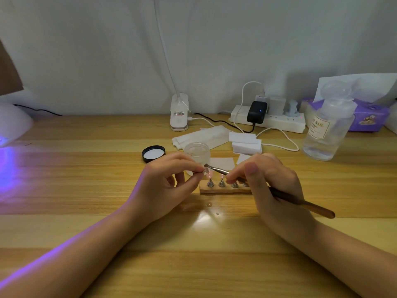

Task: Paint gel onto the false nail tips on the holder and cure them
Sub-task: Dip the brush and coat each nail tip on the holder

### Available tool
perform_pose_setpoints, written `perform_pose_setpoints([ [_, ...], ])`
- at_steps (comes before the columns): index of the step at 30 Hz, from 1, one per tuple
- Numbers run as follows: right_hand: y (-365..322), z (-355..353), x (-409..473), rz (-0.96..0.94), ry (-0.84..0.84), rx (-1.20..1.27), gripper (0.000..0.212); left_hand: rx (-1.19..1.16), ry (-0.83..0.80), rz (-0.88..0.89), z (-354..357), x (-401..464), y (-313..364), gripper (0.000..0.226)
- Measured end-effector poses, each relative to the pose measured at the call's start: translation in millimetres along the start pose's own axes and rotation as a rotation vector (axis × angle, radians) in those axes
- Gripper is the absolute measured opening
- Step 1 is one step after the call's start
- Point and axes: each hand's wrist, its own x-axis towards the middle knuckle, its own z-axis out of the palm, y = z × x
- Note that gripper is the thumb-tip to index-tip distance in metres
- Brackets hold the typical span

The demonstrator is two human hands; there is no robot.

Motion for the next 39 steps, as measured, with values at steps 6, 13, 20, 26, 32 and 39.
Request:
perform_pose_setpoints([
  [6, -0.4, -0.6, -1.2, 0.016, 0.005, 0.02, 0.055, 0.003, 0.012, -0.023, 0.2, -0.1, 2.0, 0.016],
  [13, -4.2, -5.1, -2.2, 0.065, 0.021, 0.134, 0.048, 0.03, -0.008, -0.021, -0.9, 0.1, 2.8, 0.014],
  [20, -6.3, -2.1, -1.1, 0.096, 0.005, 0.08, 0.049, 0.022, -0.009, -0.005, 0.0, 0.6, 0.8, 0.014],
  [26, -3.5, -1.6, -1.5, 0.074, -0.016, 0.03, 0.053, 0.023, -0.004, 0.007, 0.2, 0.9, 0.0, 0.016],
  [32, -5.4, -2.9, -2.4, 0.124, 0.005, 0.109, 0.053, 0.033, -0.006, 0.006, -0.2, 1.0, 1.1, 0.016],
  [39, -7.2, -3.3, -1.4, 0.124, 0.024, 0.129, 0.05, 0.036, -0.014, 0.007, -0.1, 1.3, 1.0, 0.016],
])
